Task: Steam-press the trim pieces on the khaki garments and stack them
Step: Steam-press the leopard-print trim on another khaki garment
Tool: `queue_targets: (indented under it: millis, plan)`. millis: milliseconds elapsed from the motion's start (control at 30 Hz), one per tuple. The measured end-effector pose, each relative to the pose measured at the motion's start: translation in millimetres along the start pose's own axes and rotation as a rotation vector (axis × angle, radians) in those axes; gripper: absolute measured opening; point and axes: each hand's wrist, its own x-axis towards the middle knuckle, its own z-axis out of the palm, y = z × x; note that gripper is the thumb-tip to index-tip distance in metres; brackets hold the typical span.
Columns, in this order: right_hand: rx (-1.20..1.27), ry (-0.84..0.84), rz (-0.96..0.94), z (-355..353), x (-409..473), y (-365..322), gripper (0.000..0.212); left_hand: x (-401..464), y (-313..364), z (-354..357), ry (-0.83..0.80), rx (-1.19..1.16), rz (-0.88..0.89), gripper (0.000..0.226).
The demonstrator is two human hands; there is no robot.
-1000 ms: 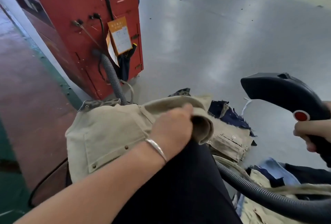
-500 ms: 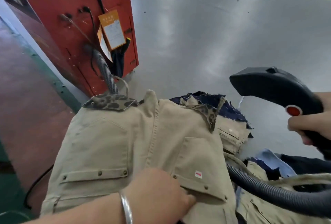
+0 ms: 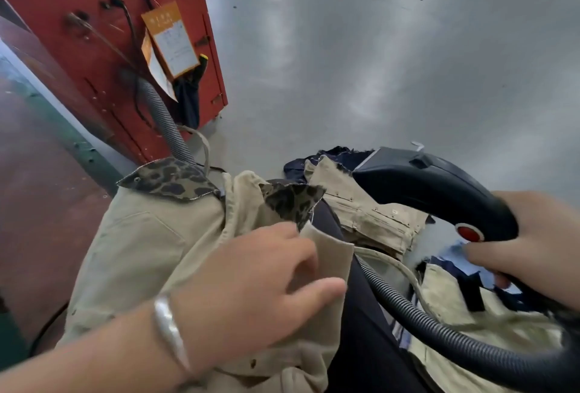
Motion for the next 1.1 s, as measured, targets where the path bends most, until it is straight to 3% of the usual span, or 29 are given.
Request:
queue_targets:
  millis: [67,167,267,333,400,533,667,833,900,1100]
  plan:
    - [0.022,-0.011,0.011,-3,-1,-3,0.019,14,20,25,0.123,0.110,-0.052,0.067]
    - [0.035,-0.001,0.006,-5,-3,-7,0.036,31,43,55,-0.101,0.174,-0.075,0.056]
    - [-0.047,0.020,-0.003,-3,-3,-4,0.040,34,46,55,-0.150,0.209,0.004,0.032]
    - [-0.121,0.048,-0.010,-1,-7,-2,0.042,31,43,65,-0.194,0.096,0.124,0.022]
    - [-0.148,0.050,-0.029,3,-12,0,0.043,27,41,64,-0.222,0.063,0.251,0.021]
    - [-0.167,0.029,-0.026,16,-20,-1,0.045,13,40,62,-0.236,0.008,0.179,0.021]
    - [-0.354,-0.071,-0.070,28,-19,-13,0.051,8,38,78,-0.141,-0.003,0.260,0.025]
    - [-0.543,-0.161,-0.008,54,0,-28,0.014,17,33,84,-0.174,-0.073,0.228,0.031]
    - [-0.458,-0.160,-0.021,60,18,-36,0.014,18,31,84,-0.226,-0.124,0.248,0.033]
    - [-0.187,-0.085,-0.060,59,79,-65,0.011,15,28,91,-0.141,-0.237,0.271,0.035]
